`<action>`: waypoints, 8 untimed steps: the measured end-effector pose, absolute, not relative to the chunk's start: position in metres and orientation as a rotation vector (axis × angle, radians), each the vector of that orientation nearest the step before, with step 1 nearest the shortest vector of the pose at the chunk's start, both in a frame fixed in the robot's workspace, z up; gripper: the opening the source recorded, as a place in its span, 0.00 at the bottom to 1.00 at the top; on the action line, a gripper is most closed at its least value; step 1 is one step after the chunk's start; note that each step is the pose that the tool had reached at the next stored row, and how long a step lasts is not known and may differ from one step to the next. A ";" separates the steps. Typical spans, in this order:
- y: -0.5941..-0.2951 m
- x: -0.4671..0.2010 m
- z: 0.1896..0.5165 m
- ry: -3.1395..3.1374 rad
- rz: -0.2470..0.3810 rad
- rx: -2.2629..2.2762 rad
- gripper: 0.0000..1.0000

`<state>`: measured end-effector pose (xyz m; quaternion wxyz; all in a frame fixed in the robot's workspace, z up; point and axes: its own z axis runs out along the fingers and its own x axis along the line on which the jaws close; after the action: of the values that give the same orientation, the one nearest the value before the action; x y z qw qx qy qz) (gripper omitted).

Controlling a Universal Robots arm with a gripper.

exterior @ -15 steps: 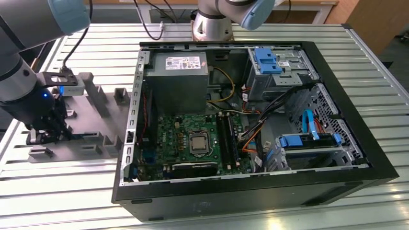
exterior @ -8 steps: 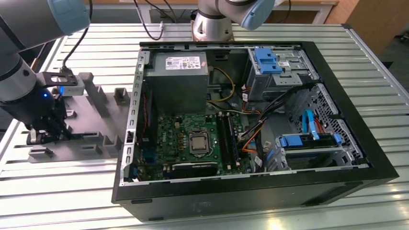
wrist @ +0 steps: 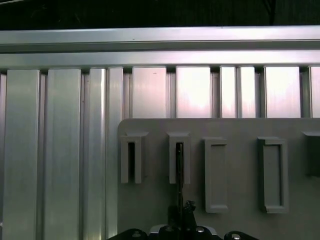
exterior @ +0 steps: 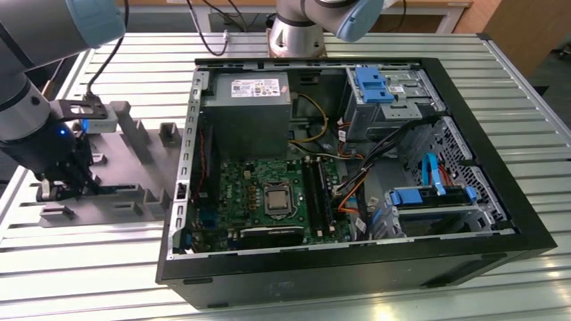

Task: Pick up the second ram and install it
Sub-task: 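Pick up the second ram and move it above second insertion slot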

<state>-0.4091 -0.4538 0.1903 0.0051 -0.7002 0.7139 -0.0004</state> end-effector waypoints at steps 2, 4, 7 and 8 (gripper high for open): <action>-0.454 -0.409 0.192 2.236 -0.001 -2.193 0.14; -0.454 -0.409 0.194 2.236 -0.001 -2.193 0.14; -0.454 -0.409 0.198 2.236 -0.001 -2.193 0.14; -0.454 -0.409 0.199 2.236 -0.001 -2.193 0.14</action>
<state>-0.4091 -0.4539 0.1989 0.0050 -0.7002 0.7139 -0.0004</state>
